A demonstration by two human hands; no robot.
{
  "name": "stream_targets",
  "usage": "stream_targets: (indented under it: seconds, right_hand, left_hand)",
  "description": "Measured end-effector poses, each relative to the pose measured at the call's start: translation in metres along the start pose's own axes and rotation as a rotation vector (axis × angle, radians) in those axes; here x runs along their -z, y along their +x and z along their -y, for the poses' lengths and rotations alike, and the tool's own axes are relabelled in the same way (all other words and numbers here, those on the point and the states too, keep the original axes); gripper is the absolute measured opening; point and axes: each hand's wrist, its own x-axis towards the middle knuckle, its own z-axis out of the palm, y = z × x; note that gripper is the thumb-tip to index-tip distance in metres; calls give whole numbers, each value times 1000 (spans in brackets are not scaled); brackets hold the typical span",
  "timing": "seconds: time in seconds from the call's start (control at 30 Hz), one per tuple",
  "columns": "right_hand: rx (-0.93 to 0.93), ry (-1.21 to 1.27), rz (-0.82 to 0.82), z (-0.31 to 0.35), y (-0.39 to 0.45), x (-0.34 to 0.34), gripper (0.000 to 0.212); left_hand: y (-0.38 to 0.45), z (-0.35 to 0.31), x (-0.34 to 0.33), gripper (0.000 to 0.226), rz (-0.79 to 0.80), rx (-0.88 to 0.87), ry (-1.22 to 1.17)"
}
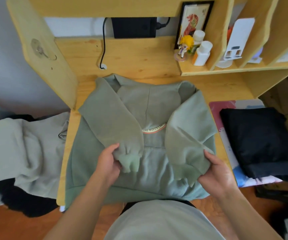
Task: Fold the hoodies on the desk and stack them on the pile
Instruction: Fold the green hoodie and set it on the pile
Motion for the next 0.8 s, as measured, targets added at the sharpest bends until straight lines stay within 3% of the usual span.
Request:
stream_targets:
  seconds: [0.1,0.17,0.23,0.37,0.57,0.63,0.7,0.73,0.8]
  right_hand:
    - [52,36,-37,5,-3,-1,44]
    - [84,41,-27,13,-7,-3,44]
    - [90,36,-25,20,-12,-3,43]
    - [61,55,-75,20,-24,-10,39]
    - [84,172,-29,-12,-23,-54,21]
    - [-11,75,-27,-46,-13,-66,25]
    - [-191,-203,-23,-93,5,-62,32]
    - [-311,-409,-24,-113,12,-56,35]
    - [-502,-711,-4,-133,20,-43,37]
  left_hand:
    - [-17,-23,-9,37,90,-45,-128]
    - [-16,-16,-7,49,61,-99,-114]
    - [-13,17,-4,50,-3,-22,-70]
    - [-20,84,4,39,-97,439,381]
    - [-33,47,24,58,-35,507,877]
    - [-27,28,29,62,0,390,661]
    - [-21,8,33,64,32,323,341]
    - [-16,2,36,62,34,303,294]
    - [-6,1,36,52,46,267,475]
